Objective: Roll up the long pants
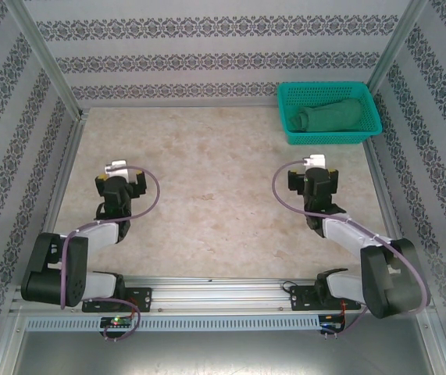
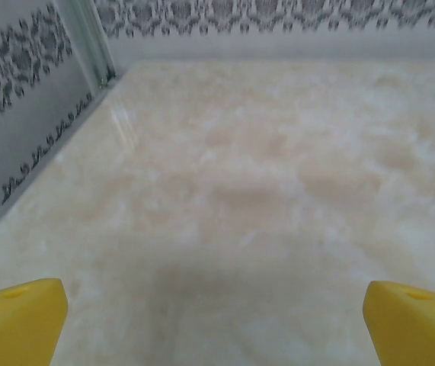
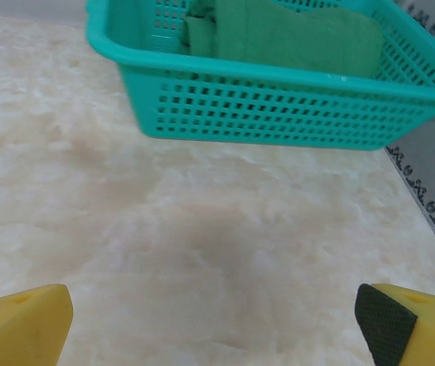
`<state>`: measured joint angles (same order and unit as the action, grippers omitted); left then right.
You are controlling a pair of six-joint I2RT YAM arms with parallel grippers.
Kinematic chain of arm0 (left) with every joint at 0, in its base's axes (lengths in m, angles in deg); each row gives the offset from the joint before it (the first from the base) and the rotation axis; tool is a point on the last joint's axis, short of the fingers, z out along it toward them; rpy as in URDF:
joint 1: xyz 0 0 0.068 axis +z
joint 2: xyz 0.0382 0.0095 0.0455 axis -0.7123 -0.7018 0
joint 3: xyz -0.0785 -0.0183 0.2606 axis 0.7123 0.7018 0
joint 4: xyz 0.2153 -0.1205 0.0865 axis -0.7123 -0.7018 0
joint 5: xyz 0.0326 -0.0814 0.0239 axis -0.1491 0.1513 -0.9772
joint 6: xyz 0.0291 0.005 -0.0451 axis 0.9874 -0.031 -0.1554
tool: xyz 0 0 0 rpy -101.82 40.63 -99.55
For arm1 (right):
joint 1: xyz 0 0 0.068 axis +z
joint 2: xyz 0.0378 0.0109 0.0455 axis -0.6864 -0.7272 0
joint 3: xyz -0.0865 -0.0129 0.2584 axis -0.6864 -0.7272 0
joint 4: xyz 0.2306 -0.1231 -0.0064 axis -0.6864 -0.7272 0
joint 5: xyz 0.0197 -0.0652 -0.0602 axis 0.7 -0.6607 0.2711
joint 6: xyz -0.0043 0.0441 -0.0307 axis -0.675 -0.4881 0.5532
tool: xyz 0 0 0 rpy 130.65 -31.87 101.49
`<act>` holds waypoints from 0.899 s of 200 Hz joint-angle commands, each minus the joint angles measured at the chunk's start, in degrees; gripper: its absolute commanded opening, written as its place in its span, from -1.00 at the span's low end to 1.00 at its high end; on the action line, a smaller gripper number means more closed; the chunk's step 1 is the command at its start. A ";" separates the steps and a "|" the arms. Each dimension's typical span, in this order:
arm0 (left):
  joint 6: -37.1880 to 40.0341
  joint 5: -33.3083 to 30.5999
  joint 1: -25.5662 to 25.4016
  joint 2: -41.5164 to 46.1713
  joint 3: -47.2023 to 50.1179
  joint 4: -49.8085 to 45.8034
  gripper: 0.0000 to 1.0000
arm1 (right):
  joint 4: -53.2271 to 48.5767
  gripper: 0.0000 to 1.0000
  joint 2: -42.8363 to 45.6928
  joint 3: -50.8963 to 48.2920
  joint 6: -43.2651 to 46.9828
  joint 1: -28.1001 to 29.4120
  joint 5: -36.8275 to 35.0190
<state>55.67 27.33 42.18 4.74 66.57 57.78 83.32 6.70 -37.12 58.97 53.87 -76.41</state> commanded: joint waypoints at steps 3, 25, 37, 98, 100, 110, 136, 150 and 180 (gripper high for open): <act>-0.48 1.39 -0.07 -5.02 -0.98 5.68 1.00 | 10.47 0.96 -1.37 -2.14 0.88 -2.61 2.69; 0.49 1.71 -1.33 -9.98 -2.29 6.24 1.00 | 20.55 0.95 -7.32 -3.78 -2.72 -6.90 9.03; 1.38 2.06 -1.06 -11.56 -1.23 11.99 1.00 | 27.77 0.95 -12.59 -5.48 -2.84 -7.31 11.07; 1.53 7.23 0.27 -14.14 -1.42 12.93 1.00 | 26.69 0.95 -14.38 -4.18 -1.21 -7.82 16.57; 1.48 7.25 0.26 -13.88 -1.59 12.05 1.00 | 27.14 0.95 -14.47 -4.32 -1.18 -7.80 16.57; 1.43 7.34 0.26 -13.54 -1.67 11.76 1.00 | 29.29 0.95 -15.52 -4.51 -1.49 -7.81 16.81; 1.17 8.44 0.74 -13.35 -1.90 10.66 1.00 | 27.80 0.95 -14.98 -4.21 -1.51 -8.28 17.68; 1.01 9.00 1.04 -13.35 -2.01 10.61 1.00 | 27.32 0.95 -14.81 -4.15 -1.51 -8.26 17.64; 0.98 9.30 1.14 -13.33 -2.10 10.43 1.00 | 26.84 0.95 -15.05 -3.75 -1.67 -8.39 18.12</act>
<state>56.98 35.42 42.55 -8.86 65.50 68.60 110.06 -9.19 -42.17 58.09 46.05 -59.91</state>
